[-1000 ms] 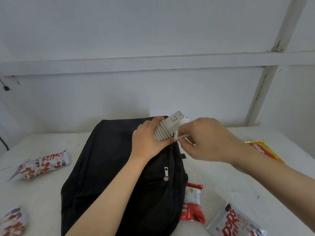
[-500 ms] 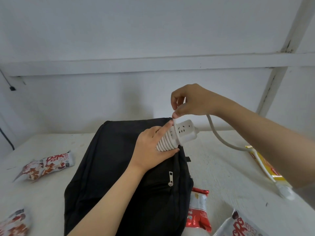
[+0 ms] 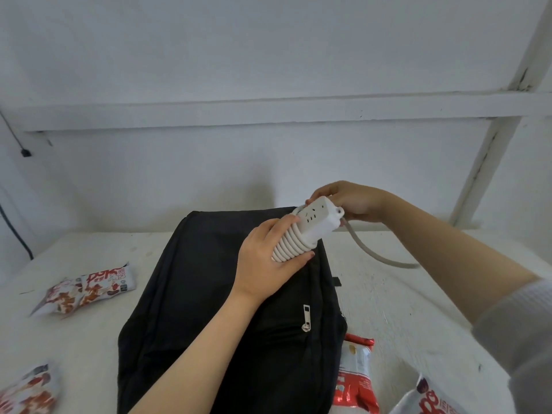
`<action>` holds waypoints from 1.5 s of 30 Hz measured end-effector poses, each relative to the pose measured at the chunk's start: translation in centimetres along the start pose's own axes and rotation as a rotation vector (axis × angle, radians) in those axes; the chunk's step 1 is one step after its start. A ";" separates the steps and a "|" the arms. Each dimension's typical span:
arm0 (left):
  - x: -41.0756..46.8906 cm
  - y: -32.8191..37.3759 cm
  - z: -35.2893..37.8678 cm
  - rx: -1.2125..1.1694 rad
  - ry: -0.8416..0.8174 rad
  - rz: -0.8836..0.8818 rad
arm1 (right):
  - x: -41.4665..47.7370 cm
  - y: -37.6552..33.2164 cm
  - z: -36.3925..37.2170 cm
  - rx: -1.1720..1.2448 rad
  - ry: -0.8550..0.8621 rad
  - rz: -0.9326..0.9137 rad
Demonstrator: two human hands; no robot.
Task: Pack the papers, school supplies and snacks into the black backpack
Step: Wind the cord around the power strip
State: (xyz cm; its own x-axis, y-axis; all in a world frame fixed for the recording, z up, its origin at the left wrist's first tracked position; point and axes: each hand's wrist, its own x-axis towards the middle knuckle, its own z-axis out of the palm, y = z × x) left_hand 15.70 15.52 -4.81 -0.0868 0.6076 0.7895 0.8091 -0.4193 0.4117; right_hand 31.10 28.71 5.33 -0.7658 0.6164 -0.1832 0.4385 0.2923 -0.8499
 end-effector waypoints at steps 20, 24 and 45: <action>1.8 0.7 0.4 -0.040 0.134 -0.316 | -6.5 -0.4 5.2 -0.572 0.348 0.026; 1.8 0.8 0.7 0.032 0.087 -0.277 | -8.1 -0.6 5.5 -0.834 0.452 -0.037; 1.4 0.6 1.5 0.172 -0.084 -0.256 | -9.1 0.6 9.0 -0.986 0.413 -0.150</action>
State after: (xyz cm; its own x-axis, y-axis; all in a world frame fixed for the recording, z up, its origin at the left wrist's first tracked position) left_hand 16.90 17.08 -4.16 -0.2579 0.7353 0.6268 0.8544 -0.1294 0.5033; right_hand 34.10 16.72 2.00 -0.7062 0.6703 0.2279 0.6803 0.7316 -0.0438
